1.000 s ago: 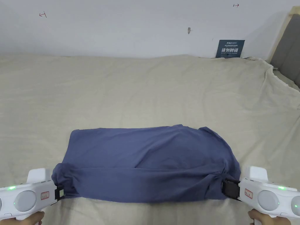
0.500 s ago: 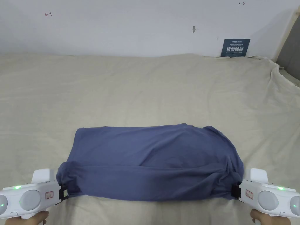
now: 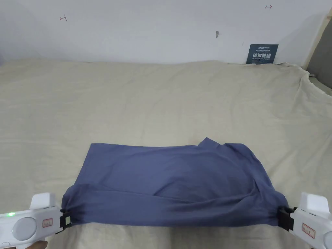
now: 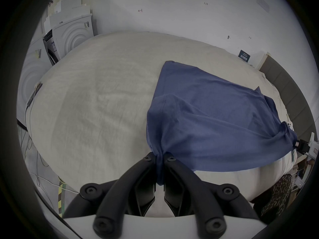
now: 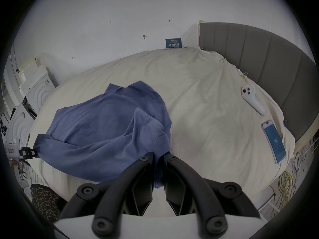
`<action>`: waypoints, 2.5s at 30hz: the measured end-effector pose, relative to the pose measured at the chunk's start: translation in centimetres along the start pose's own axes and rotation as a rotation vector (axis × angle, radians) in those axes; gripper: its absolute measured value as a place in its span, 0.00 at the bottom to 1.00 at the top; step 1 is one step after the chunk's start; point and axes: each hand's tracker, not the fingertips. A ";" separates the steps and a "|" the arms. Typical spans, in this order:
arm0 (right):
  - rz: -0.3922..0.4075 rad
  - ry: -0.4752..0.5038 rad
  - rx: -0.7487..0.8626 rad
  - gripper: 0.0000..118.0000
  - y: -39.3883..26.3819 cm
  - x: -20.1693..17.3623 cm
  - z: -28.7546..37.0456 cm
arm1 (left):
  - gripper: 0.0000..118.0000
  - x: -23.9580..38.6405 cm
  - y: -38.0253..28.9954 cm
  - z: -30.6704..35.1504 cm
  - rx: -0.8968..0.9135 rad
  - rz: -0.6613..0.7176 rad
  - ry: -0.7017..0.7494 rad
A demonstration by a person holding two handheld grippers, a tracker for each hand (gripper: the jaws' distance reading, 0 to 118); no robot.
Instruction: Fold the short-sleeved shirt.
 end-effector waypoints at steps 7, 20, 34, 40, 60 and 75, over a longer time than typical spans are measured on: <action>-0.068 -0.047 -0.120 0.07 -3.8 0.8 -3.3 | 0.04 0.4 -2.7 -1.6 -0.048 -0.009 0.029; -0.013 -0.088 -0.016 0.65 -2.0 -1.1 0.6 | 0.76 2.3 -1.1 0.7 -0.030 -0.022 0.054; 0.117 -0.017 0.481 0.64 6.0 -7.4 10.7 | 0.77 8.7 4.6 12.2 0.564 -0.042 0.040; 0.149 -0.031 0.547 0.00 5.9 -8.9 10.4 | 0.00 9.3 4.2 12.1 0.619 -0.064 -0.044; 0.155 -0.005 0.467 0.00 10.9 -10.5 2.4 | 0.04 8.3 18.2 -2.9 0.267 -0.113 -0.044; 0.148 -0.053 0.384 0.00 13.0 -10.0 -4.9 | 0.66 4.9 23.4 -17.9 -0.055 -0.059 0.023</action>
